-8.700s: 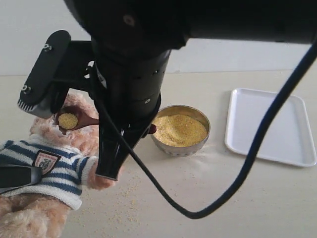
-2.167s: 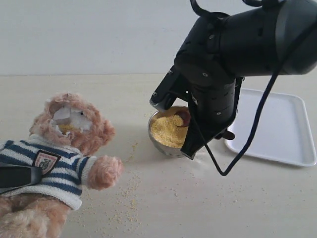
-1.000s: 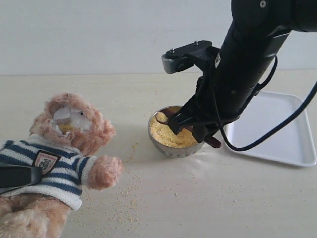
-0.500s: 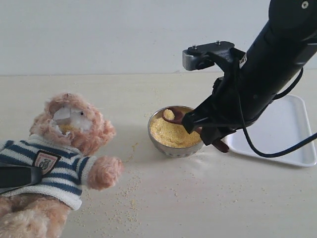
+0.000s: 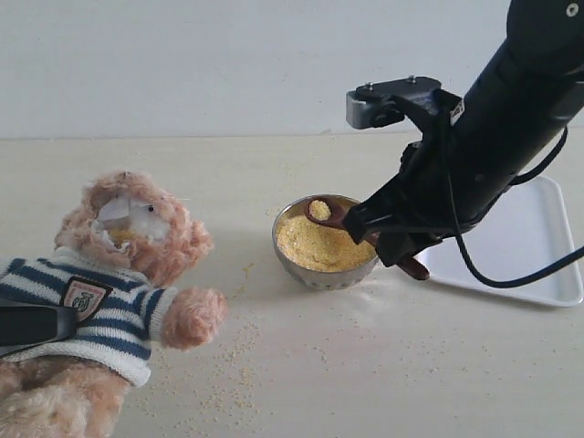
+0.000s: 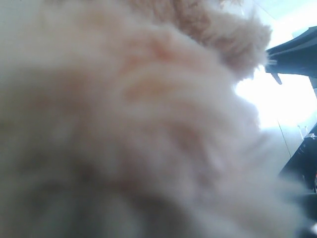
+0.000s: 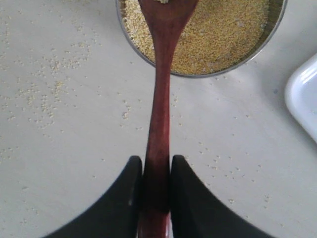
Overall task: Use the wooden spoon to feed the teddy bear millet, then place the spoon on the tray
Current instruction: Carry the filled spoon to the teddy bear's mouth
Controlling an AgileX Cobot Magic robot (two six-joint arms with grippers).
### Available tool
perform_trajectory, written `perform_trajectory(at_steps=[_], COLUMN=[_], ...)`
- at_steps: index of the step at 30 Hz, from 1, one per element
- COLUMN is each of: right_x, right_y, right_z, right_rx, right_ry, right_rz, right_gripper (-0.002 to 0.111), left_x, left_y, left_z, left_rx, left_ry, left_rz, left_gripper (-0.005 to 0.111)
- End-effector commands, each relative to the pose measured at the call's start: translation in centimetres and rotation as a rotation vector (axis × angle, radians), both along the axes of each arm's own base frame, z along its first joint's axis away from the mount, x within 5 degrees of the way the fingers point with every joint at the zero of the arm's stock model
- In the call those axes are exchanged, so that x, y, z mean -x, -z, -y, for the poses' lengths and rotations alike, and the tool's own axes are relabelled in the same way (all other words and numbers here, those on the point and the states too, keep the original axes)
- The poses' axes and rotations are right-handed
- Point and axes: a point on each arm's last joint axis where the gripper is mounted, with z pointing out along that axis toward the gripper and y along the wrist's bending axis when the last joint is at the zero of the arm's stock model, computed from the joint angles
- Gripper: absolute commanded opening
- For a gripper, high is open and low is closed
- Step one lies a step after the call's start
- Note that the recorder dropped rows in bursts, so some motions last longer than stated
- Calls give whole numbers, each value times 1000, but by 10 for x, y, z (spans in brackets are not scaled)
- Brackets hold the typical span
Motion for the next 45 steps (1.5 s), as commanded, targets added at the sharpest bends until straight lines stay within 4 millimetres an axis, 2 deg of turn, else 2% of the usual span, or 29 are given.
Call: perform_trajectory(at_steps=[1, 7, 13, 24, 31, 39, 45], right_x=[3, 19, 47, 92, 97, 93, 86], right_y=[-4, -23, -46, -69, -87, -80, -76], right_z=[3, 0, -6, -42, -62, -100, -118], right_rx=[3, -15, -40, -74, -76, 19, 95], right_ry=[-15, -78, -166, -382, -428, -525, -556], right_rz=[12, 63, 105, 190, 281, 271, 338], right_gripper=[1, 1, 1, 1, 1, 1, 1], left_x=[0, 0, 0, 0, 0, 0, 0], left_y=[-3, -3, -3, -3, -3, -3, -3], left_z=[1, 1, 1, 1, 1, 1, 1], left_rx=[26, 26, 26, 26, 26, 26, 26], left_ry=[-5, -5, -5, -5, -5, -5, -5], left_rz=[17, 17, 17, 17, 17, 17, 17], left_gripper=[5, 5, 5, 5, 5, 5, 5])
